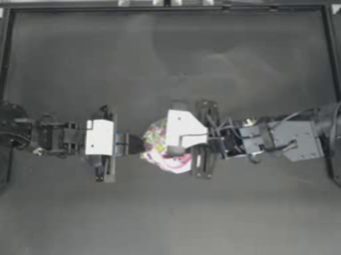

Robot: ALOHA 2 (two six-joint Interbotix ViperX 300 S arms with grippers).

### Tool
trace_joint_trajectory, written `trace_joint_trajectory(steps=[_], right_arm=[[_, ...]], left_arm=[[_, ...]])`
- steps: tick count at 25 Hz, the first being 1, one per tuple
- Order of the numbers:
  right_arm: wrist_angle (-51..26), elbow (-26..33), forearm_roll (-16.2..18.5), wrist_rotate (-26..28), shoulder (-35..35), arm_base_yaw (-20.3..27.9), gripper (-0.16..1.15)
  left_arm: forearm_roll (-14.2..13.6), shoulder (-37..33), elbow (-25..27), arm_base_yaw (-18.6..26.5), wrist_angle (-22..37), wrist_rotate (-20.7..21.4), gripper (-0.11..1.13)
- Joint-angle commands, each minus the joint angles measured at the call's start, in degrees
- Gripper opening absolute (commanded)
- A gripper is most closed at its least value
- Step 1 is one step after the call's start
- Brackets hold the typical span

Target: Put candy in bag

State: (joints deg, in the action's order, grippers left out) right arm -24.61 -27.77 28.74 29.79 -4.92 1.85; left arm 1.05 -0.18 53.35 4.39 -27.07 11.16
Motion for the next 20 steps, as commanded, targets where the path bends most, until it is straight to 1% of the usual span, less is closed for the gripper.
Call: trace_joint_trajectory(steps=[1,3,5,10,15,20], right_arm=[[0.4,1.8,-1.1,-0.1,1.3,0.0,0.79],[0.4,2.0,-1.7,-0.1,1.6,0.0,0.89],[0.4,1.9,-2.3,-0.1,1.9,0.0,0.93],[0.8,2.0,-2.5,-0.1,3.2,-0.3,0.93],[0.9,1.6,-2.5,0.0,7.3,-0.7,0.93],[0.9,1.3,-2.2,0.0,10.3,-1.7,0.93]], left_arm=[[0.0,-1.3,-0.5,-0.2,-0.5,0.1,0.04],[0.1,-1.3,-0.5,-0.2,-0.5,0.1,0.04],[0.1,-1.3,-0.5,-0.2,-0.5,0.1,0.04],[0.1,-1.3,-0.5,-0.2,-0.5,0.1,0.04],[0.0,-1.6,-0.8,-0.2,-0.5,0.3,0.04],[0.1,-2.5,-1.1,0.3,-0.5,3.3,0.04]])
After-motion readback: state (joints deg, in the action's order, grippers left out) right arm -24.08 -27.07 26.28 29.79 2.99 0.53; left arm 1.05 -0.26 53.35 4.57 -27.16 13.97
